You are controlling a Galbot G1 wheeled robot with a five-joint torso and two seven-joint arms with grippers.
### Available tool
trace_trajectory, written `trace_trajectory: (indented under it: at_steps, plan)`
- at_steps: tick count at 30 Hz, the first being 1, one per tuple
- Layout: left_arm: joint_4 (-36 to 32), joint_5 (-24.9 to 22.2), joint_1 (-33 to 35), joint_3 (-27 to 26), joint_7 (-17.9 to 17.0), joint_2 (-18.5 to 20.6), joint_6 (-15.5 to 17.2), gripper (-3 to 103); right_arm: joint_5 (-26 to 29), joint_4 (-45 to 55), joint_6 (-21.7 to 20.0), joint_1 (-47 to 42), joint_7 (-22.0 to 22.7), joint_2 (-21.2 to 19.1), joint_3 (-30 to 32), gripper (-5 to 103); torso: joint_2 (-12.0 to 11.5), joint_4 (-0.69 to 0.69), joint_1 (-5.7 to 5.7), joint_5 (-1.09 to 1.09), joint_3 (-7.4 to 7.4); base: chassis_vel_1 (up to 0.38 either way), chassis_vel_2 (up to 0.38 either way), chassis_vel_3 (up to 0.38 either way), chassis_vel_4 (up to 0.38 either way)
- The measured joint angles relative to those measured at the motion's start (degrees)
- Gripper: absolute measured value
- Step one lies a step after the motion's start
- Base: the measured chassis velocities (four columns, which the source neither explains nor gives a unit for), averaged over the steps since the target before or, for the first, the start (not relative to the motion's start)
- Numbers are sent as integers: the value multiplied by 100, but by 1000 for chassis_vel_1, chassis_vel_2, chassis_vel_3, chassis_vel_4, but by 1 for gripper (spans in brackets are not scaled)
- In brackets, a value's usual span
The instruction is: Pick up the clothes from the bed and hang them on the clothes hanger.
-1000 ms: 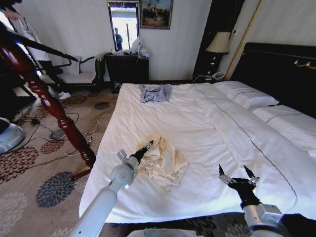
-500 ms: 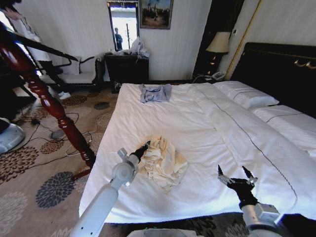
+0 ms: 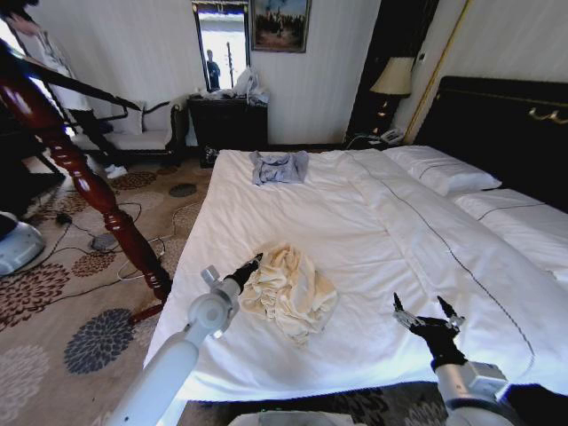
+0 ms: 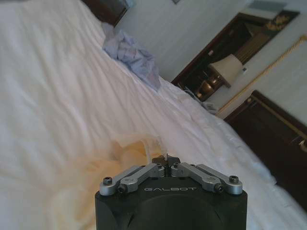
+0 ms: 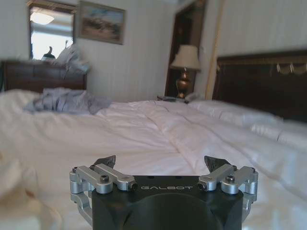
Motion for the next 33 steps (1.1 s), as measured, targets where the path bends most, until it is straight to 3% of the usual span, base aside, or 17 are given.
trace_trajectory:
  at_steps: [1,2,5,7,9,10,13,15,17,18,21,23,26,29,33]
  plan:
    - [-147,41,145,-158,34,211,40,1,667,85,-254,84,167,-69,54,100,0,0,0,0,0,0,0,0,0]
    - [-147,41,145,-158,34,211,40,1,667,85,-254,84,167,-69,54,100,0,0,0,0,0,0,0,0,0]
    - [-642,13,754,-992,137,905,109,1,2211,188,-799,383,519,-375,443,100,0,2,0,2,0,0,0,0,0]
    - [-755,-23,908,-1201,158,1048,124,1,2426,189,-868,433,554,-453,517,100,0,2,0,0,0,0,0,0,0]
    - [-1201,-191,1538,-1902,186,1483,173,1,3226,120,-1112,654,692,-863,811,100,0,2,0,2,0,0,0,0,0]
    - [-1201,-191,1538,-1902,186,1483,173,1,3226,120,-1112,654,692,-863,811,100,0,2,0,2,0,0,0,0,0]
    - [-1581,-279,2232,-2616,169,1590,234,1,4299,-47,-1507,1037,887,-1592,975,100,1,1,0,1,0,0,0,0,0]
    - [-1642,-279,2370,-2767,164,1580,241,1,4502,-76,-1577,1112,914,-1723,974,100,1,1,0,0,0,0,0,0,0]
    - [-1829,-276,2834,-3323,158,1501,268,1,5036,-199,-1801,1361,979,-2100,878,100,1,3,0,1,0,0,0,0,0]
    - [-1913,-271,3068,-3589,158,1446,277,1,5137,-320,-1913,1488,985,-2296,734,100,0,6,0,2,0,0,0,0,0]
    - [-1897,-269,3129,-3699,168,1440,279,1,5023,-427,-1979,1493,922,-2426,673,100,0,10,0,3,0,0,0,0,0]
    - [-1781,-256,3127,-3739,203,1397,297,1,4831,-510,-2162,1464,868,-2533,565,100,1,-11,0,-1,0,0,0,0,0]
    - [-1782,-236,3270,-3771,204,1260,300,1,4760,-593,-2257,1644,890,-2619,289,100,0,-4,0,2,0,-39,-33,-47,-51]
    - [-1884,24,3673,-3651,204,918,297,1,4693,-897,-2440,2086,931,-2812,-405,100,0,6,0,2,0,0,0,0,0]
    - [-1923,178,3937,-3580,199,768,273,1,4752,-1236,-2531,2532,931,-2976,-917,100,1,2,0,1,0,0,0,0,0]
